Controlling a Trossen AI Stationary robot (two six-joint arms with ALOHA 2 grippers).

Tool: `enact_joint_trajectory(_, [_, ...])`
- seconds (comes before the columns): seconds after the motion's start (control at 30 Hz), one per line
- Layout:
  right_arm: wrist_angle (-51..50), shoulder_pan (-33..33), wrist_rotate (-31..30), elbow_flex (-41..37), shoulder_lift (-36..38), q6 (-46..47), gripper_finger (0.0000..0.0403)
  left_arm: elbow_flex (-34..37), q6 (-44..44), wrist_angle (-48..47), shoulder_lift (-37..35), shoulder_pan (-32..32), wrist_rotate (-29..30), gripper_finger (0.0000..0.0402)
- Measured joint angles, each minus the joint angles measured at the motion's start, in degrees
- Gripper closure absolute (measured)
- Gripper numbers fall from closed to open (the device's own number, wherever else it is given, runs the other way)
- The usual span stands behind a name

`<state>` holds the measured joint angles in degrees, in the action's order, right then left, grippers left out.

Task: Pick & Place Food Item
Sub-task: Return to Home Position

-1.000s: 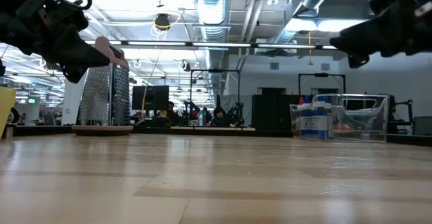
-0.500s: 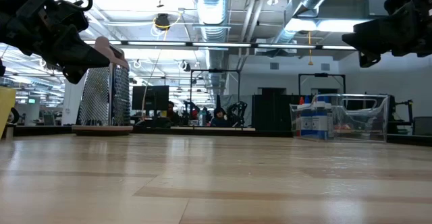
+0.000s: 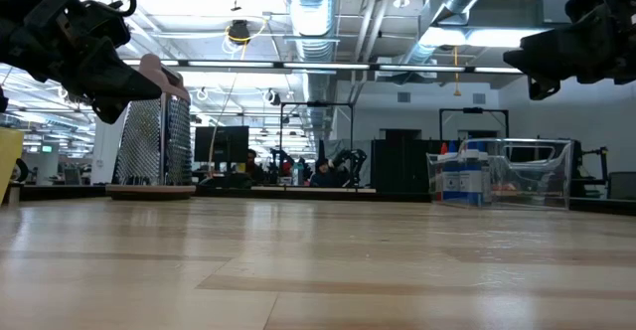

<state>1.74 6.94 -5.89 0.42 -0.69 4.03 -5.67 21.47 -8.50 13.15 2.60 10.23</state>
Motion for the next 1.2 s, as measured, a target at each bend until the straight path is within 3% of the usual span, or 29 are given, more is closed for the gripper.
enact_joint_trajectory(0.87, [0.0, 0.0, 0.0, 0.0, 0.0, 0.0, 0.0266, 0.0, -0.1, 0.0, -0.4, 0.0, 0.0, 0.039])
enact_joint_trajectory(1.2, [0.0, 0.0, 0.0, -0.1, 0.0, 0.0, 0.0266, -0.1, -15.0, 0.0, -2.9, 0.0, -0.2, 0.039])
